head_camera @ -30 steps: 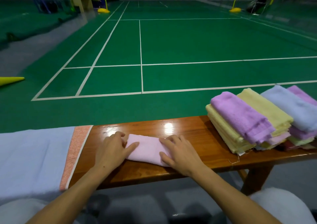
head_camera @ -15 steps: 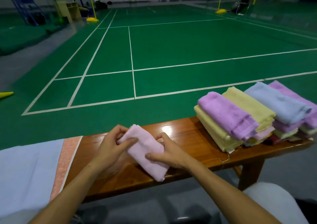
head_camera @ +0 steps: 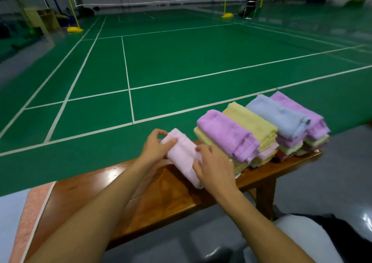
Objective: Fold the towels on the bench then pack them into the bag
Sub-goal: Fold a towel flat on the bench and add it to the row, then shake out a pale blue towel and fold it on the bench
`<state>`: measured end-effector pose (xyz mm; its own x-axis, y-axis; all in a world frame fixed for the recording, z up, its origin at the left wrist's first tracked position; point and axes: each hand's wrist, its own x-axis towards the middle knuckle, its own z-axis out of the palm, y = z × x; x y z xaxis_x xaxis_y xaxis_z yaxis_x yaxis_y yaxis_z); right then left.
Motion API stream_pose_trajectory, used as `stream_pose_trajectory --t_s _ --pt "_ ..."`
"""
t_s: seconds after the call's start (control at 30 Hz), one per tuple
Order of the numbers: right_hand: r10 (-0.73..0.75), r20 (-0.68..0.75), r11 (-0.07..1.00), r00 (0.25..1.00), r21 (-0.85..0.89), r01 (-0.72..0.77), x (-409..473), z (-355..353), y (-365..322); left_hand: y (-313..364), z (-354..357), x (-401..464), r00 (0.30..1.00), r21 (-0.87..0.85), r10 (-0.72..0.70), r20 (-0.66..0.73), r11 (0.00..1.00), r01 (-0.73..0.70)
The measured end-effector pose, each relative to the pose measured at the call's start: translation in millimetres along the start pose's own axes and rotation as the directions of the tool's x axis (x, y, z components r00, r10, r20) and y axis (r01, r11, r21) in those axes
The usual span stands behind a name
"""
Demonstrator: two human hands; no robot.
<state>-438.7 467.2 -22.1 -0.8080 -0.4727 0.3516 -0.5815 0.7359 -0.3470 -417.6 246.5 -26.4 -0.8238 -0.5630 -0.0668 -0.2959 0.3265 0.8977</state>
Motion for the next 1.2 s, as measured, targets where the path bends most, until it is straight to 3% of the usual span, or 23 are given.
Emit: stream_pose_trajectory --t_s 0.03,0.1,0.17,0.23,0.33,0.43,0.53,0.6,0.9,1.03,1.2 --pt "0.025 -0.064 0.991 0.998 -0.127 -0.033 2.1 -6.8 3.0 5.5 10.4 4.9 1.000 0.078 -0.014 0.002 0.997 0.014" --pt "0.022 -0.150 0.975 0.988 -0.214 -0.054 7.5 -15.0 7.4 8.4 28.4 4.3 0.999 0.336 0.053 0.010 0.940 -0.053" --pt "0.026 -0.049 0.996 0.998 -0.080 -0.030 11.5 -11.6 13.4 0.8 45.7 -2.7 0.980 0.437 0.176 0.097 0.877 -0.201" --pt "0.047 0.157 0.999 0.986 0.018 -0.050 13.5 -3.4 16.9 -10.1 57.3 -9.1 0.959 0.478 0.193 0.208 0.835 -0.272" --pt "0.045 0.303 0.998 0.952 -0.051 -0.031 14.0 6.7 22.0 -15.0 61.9 -11.7 0.956 0.479 0.169 0.241 0.836 -0.268" --pt "0.043 0.278 0.999 0.960 -0.009 -0.042 14.0 8.0 23.0 -7.3 50.6 -13.6 0.936 0.476 0.217 0.277 0.815 -0.330" --pt "0.041 0.153 0.996 0.987 0.072 -0.052 12.7 6.6 13.6 0.7 27.8 -19.9 0.933 0.449 0.268 0.241 0.822 -0.352" --pt "0.016 0.098 0.991 0.995 0.129 -0.028 11.3 6.6 1.6 3.3 3.6 -30.3 0.940 0.438 0.270 0.210 0.833 -0.337" --pt "-0.247 0.141 0.916 0.959 0.356 0.184 8.3 10.4 -108.5 -29.0 -158.3 -107.8 0.976 0.489 0.211 0.060 0.846 -0.213" --pt "-0.369 0.201 0.879 0.908 0.392 0.271 -3.6 25.8 -184.2 -68.8 -236.0 -151.0 0.989 0.498 0.134 -0.069 0.863 -0.083" --pt "-0.495 0.317 0.791 0.809 0.550 0.268 -34.3 60.0 -291.8 -134.1 -320.9 -207.2 0.968 0.464 -0.009 -0.249 0.877 0.127"
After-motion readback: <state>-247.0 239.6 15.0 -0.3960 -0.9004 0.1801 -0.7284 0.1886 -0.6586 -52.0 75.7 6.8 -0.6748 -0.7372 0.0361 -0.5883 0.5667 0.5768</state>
